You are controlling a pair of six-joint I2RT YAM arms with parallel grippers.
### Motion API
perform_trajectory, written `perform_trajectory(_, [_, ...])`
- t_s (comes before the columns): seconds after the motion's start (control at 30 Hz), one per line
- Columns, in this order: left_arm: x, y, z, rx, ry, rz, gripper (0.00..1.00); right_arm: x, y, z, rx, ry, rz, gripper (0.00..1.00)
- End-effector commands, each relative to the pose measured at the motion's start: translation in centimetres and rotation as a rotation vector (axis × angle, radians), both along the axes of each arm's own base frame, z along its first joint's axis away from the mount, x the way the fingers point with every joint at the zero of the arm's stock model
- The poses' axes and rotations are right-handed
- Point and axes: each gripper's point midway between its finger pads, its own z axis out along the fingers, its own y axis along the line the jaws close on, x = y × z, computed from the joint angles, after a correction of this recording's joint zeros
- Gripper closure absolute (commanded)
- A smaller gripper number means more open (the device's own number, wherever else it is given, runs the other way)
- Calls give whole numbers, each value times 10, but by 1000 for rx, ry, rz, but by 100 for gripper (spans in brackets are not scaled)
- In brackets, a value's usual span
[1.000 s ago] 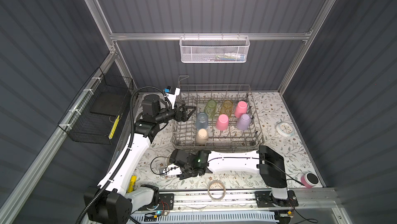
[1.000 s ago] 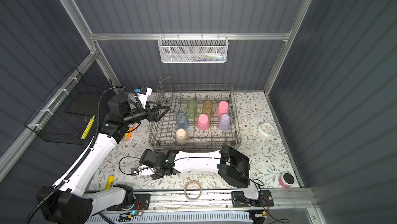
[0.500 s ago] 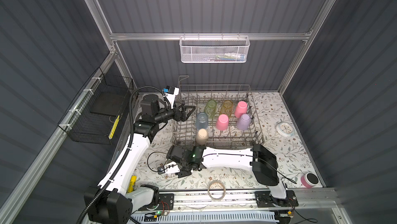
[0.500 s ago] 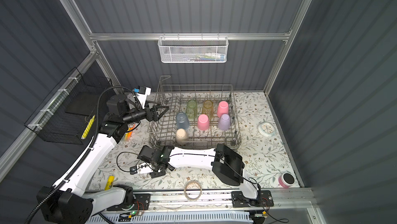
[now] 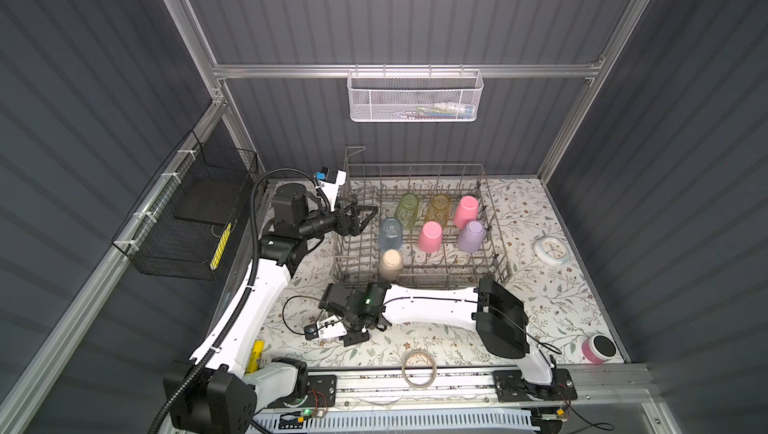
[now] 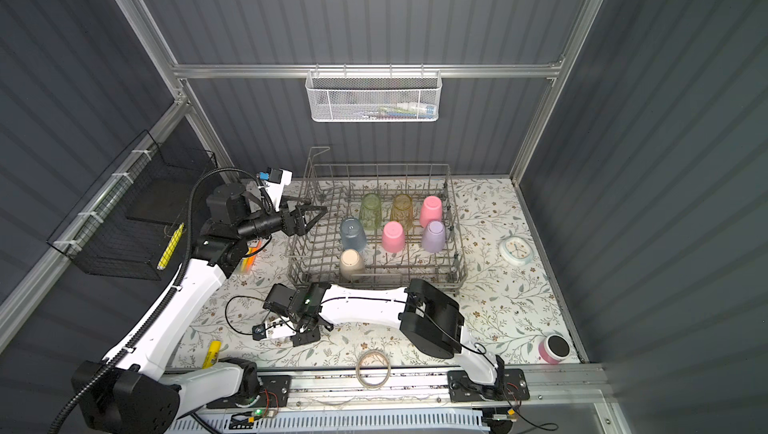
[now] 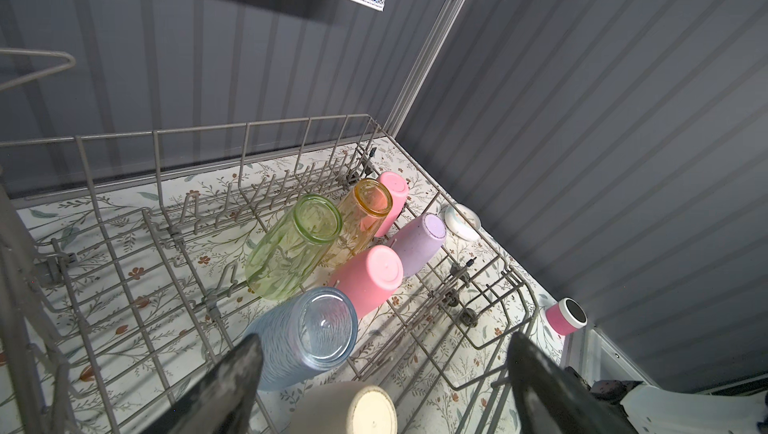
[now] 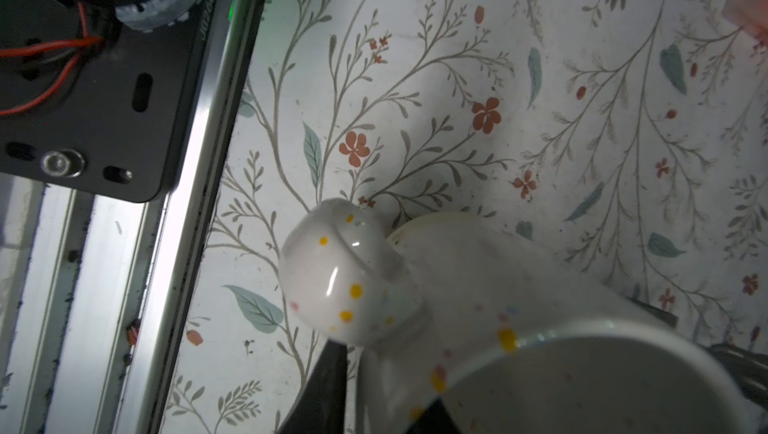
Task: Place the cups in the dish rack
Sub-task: 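Close the right gripper on the speckled mug's rim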
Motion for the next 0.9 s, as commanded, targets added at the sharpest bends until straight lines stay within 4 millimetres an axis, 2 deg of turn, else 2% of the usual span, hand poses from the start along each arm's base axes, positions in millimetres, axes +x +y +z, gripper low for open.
perform_trajectory(0.0, [-1,0,2,-16,1,-8,9,-4,-8,-10,-53,23,-10,83])
perform_trajectory(0.2, [-1,1,2,-17,2,-4,9,-4,-6,-3,-28,27,-12,99])
perform_trajectory(0.47, [-1,3,3,-19,1,2,9,-7,-5,23,53,37,-20,100])
perform_trajectory(0.87, [-3,5,9,-25,-13,9,9,-19,-21,97,233,102,-56,100])
